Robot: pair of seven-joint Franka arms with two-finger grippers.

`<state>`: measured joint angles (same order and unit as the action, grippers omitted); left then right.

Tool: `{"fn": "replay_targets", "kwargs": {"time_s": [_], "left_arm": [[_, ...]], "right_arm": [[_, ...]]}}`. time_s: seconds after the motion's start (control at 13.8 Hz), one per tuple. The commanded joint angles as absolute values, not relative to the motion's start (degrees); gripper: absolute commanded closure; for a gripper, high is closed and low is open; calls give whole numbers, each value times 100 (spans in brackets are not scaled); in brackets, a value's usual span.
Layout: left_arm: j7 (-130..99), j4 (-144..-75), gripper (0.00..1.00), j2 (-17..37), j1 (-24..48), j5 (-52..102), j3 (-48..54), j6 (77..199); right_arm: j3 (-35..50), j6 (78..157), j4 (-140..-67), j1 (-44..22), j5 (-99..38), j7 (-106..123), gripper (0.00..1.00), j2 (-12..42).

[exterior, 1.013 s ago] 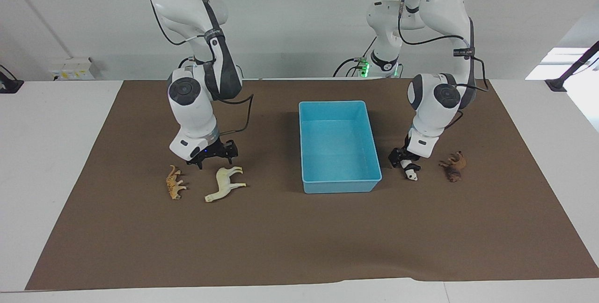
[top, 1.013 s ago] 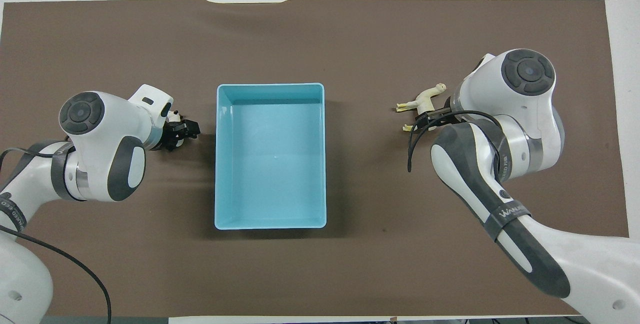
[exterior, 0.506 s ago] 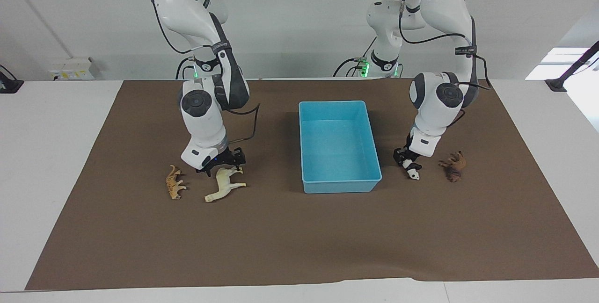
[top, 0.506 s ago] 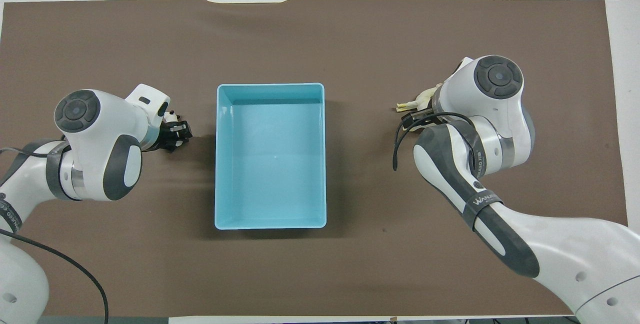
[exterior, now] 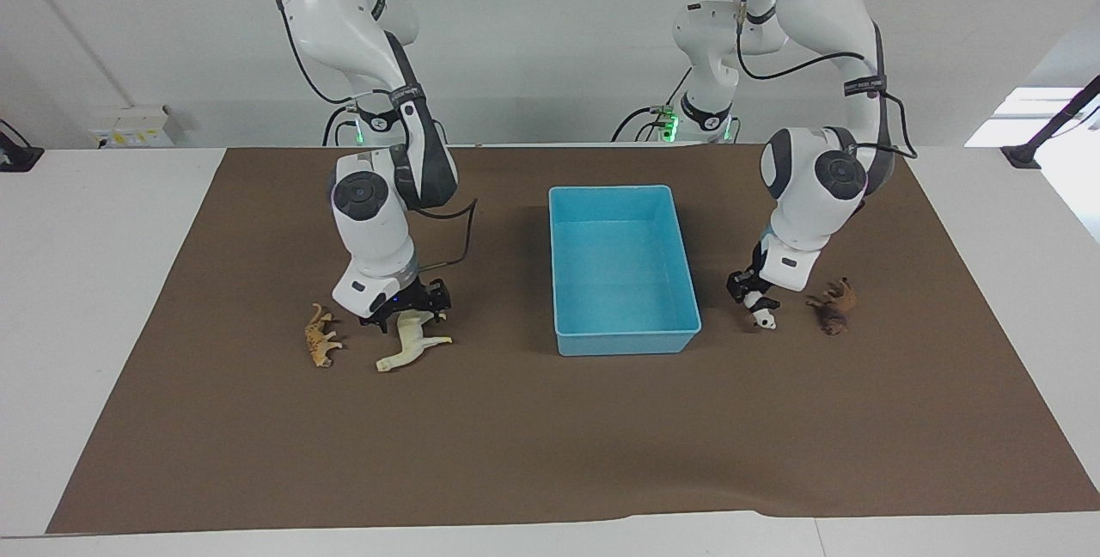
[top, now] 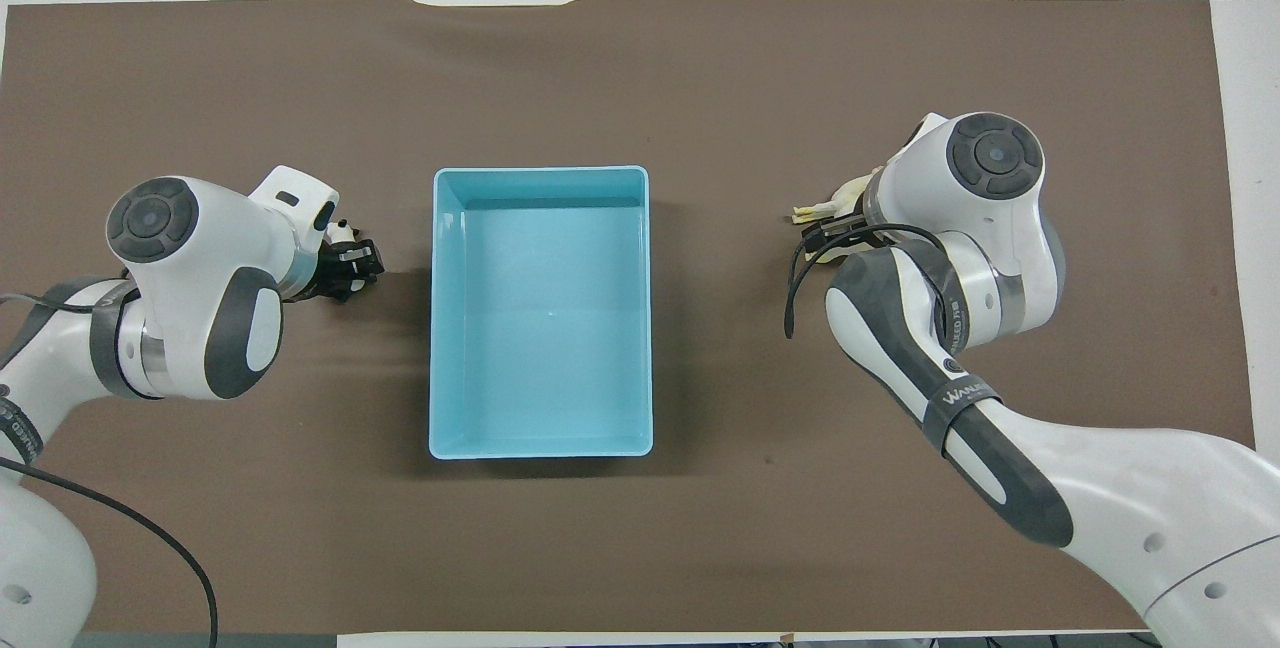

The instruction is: Put all toys into storage box

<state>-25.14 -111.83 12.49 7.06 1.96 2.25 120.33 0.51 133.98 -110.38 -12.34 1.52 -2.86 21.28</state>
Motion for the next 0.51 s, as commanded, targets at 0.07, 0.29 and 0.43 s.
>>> {"fn": "replay_targets", "kwargs": {"time_s": [0.07,0.29,0.43], "left_arm": [[-3512,-9354,66,1292,1079,554,264,10118],[-4646,-9701,65,1109,1896,519,255,10317],[-5192,-10192,62,968,2239,519,255,10991]], "right_arm": [[70,13588,-11074,-1213,158,-176,8,2241],[62,13527,-11162,-1230,158,-193,100,2215],[53,13404,-11110,-1257,193,-193,100,2215]]}}
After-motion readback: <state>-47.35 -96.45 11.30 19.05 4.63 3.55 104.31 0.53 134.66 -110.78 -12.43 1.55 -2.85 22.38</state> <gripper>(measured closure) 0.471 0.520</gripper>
